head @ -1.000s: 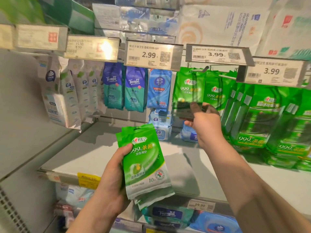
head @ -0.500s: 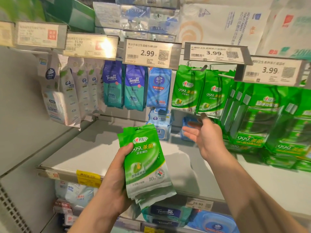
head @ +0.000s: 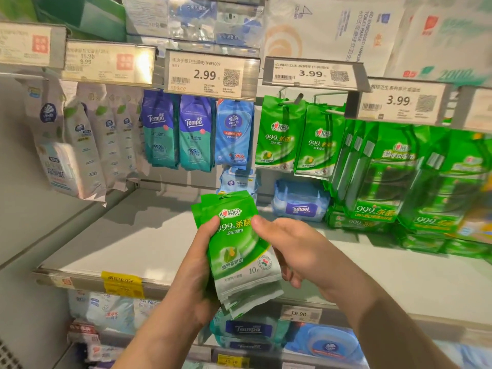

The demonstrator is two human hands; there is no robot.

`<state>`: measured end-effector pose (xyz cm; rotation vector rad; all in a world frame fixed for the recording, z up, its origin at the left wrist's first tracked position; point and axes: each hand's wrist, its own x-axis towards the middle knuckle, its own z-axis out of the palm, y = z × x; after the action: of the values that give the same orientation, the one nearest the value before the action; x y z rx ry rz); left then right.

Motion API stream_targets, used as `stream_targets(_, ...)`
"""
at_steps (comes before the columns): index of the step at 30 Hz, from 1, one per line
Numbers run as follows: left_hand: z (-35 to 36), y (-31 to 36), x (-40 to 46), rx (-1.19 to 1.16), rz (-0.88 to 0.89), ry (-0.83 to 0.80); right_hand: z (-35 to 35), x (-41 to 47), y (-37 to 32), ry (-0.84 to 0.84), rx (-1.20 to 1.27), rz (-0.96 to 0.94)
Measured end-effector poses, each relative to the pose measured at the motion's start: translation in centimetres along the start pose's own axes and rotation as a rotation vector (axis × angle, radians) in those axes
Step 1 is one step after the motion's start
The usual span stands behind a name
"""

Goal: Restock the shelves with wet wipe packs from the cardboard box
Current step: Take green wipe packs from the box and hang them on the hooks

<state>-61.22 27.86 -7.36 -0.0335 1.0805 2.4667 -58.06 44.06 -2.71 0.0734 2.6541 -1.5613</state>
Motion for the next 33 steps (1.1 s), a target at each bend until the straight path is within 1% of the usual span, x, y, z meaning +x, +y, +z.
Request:
stream_targets(4, 0.2, -0.6, 0.5, 0.034, -0.053, -0.028, 0.1, 0.1, 1.2, 0.042, 0.012, -0.036)
stream_targets(7, 0.2, -0.9, 0.9, 0.059, -0.060, -0.033, -0.4, 0.0, 2.2, 0.060, 0.002, -0.084)
stream_targets(9, 0.2, -1.0, 1.1, 0.064, -0.058, -0.028, -0.7, -0.1, 2.6, 0.067, 0.038, -0.085)
stream_targets(16, 0.4, -1.3, 1.4, 0.075, -0.086, -0.034, -1.1, -0.8, 3.1, 0.057, 0.227, 0.048)
stream_targets(18, 0.5, -1.3, 1.4, 0.082, -0.103, -0.014, -1.4, -1.0, 3.2, 0.081, 0.289, 0.085)
stream_targets(20, 0.5, -1.3, 1.5, 0.091, -0.118, 0.009, -1.8, -1.2, 3.3, 0.136, 0.325, 0.073)
stream_targets(23, 0.6, -1.0, 1.6, 0.093, -0.127, 0.032, -2.5, -1.4, 3.8, 0.296, 0.366, -0.035)
stream_targets(27, 0.7, -0.6, 1.8, 0.079, -0.094, 0.048, -3.9, -1.8, 4.0, 0.509, 0.391, -0.242)
stream_targets(30, 0.8, -0.6, 1.9, 0.058, -0.077, 0.046, -4.9, -2.5, 3.7, 0.624, 0.418, -0.400)
stream_targets(33, 1.0, -0.6, 1.8, 0.066, -0.082, 0.039, -5.6, -3.2, 3.5, 0.701, 0.415, -0.538)
